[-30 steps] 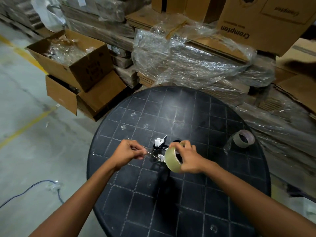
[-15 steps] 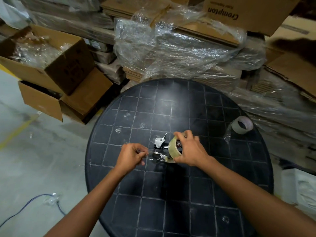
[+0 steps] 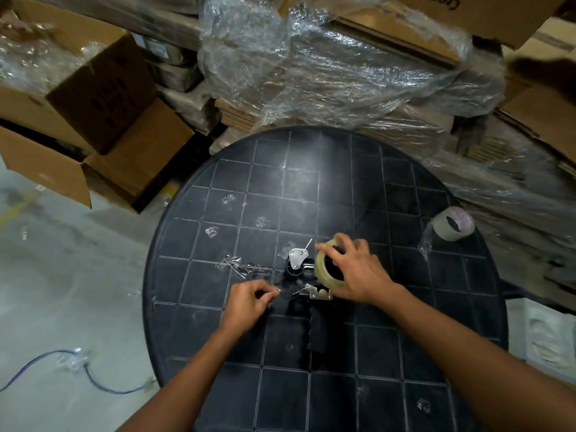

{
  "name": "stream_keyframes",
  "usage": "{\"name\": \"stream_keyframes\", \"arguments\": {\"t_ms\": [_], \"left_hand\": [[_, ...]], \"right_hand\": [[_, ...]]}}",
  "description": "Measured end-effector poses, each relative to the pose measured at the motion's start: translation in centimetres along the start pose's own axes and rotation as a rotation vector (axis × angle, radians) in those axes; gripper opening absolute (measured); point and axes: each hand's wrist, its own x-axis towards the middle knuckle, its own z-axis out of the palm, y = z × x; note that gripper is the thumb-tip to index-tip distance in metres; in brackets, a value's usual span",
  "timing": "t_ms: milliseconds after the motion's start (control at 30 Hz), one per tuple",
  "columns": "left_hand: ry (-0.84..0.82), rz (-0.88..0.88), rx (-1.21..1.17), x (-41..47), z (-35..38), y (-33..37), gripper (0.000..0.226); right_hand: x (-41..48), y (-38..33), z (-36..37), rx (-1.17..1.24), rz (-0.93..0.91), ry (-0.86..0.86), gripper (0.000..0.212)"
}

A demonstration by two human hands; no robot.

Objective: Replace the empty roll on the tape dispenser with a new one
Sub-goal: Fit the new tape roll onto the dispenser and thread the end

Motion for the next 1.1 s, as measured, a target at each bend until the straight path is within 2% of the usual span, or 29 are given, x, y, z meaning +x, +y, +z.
{"name": "stream_keyframes", "arguments": {"t_ms": [333, 567, 667, 833, 1100], "left_hand": [[0.023, 0.035, 0.066, 0.6, -0.4, -0.5, 0.008], [0.097, -0.002, 0.062, 0.8, -1.1, -0.9, 0.01], [0.113, 0.071, 0.108, 1.0, -1.7, -0.4, 0.002], [0.106, 0.252, 0.289, 0.8, -2.8, 0.0, 0.004], [0.174, 0.336, 0.407, 1.6, -3.8, 0.9, 0.008]], "right_hand": [[0.7, 1.5, 0.3, 0.062, -0.019, -0.077, 0.098], [1.0, 0.8, 1.3, 0.121, 0.001, -0.053, 0.101], [1.1, 0.6, 1.5, 0.158, 0.028, -0.046, 0.102], [0.6, 0.2, 2.2, 0.219, 0.061, -0.021, 0.102], [0.6, -0.5, 2.7, 0.275, 0.1, 0.006, 0.102]]}}
